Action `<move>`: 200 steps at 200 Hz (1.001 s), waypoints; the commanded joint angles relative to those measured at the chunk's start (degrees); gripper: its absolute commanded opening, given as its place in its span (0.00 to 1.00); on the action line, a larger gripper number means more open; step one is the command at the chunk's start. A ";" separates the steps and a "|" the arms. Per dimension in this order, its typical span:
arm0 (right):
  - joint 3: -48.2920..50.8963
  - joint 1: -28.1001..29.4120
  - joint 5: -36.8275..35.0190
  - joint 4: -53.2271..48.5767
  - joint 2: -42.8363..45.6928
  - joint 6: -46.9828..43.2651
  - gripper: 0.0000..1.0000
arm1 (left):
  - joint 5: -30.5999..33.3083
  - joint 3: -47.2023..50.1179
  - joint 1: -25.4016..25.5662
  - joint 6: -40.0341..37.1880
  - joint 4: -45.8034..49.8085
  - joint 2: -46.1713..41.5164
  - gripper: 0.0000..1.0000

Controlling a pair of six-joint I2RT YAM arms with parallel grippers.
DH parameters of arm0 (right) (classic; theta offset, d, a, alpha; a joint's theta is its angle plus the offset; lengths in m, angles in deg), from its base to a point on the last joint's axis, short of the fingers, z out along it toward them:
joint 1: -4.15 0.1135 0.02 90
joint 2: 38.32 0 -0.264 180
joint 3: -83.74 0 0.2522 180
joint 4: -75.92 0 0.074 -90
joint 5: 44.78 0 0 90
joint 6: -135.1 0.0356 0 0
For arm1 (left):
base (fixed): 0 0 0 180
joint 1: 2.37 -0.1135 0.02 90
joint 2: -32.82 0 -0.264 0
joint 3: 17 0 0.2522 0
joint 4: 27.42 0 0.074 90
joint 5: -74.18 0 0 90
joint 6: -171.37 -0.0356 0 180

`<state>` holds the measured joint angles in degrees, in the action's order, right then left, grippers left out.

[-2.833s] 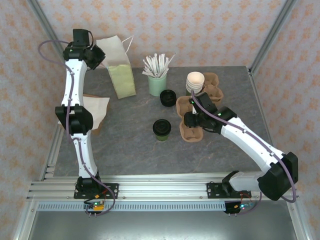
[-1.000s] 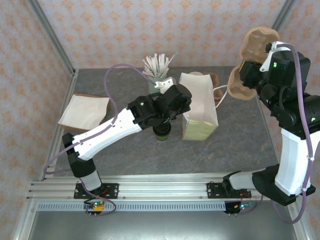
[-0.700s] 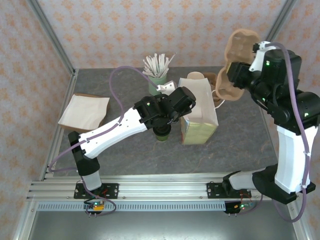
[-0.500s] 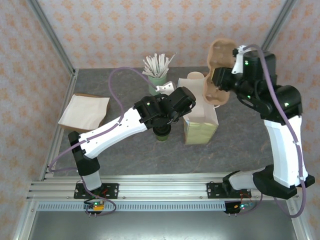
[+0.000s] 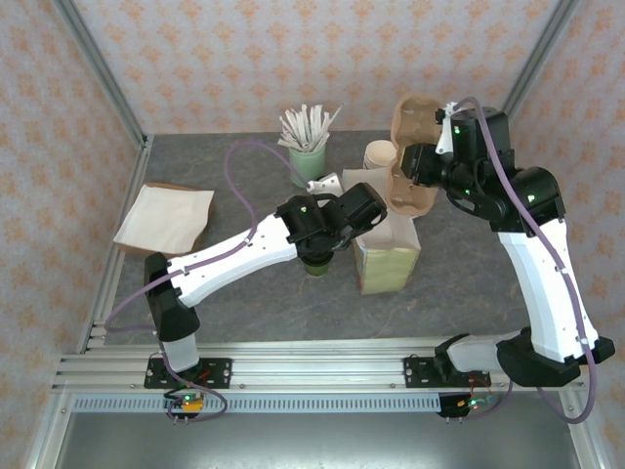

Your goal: Pack the takeout coffee

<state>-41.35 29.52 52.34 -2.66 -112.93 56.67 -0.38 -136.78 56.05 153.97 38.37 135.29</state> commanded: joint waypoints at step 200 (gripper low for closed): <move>7.27 0.77 0.06 1.83 1.06 0.89 0.30 | -6.76 9.38 -1.84 -8.17 -12.92 -8.51 0.51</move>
<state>-35.80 29.89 52.78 -2.02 -112.71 56.91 -5.60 -128.62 54.58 147.26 27.86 128.45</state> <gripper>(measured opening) 0.305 0.514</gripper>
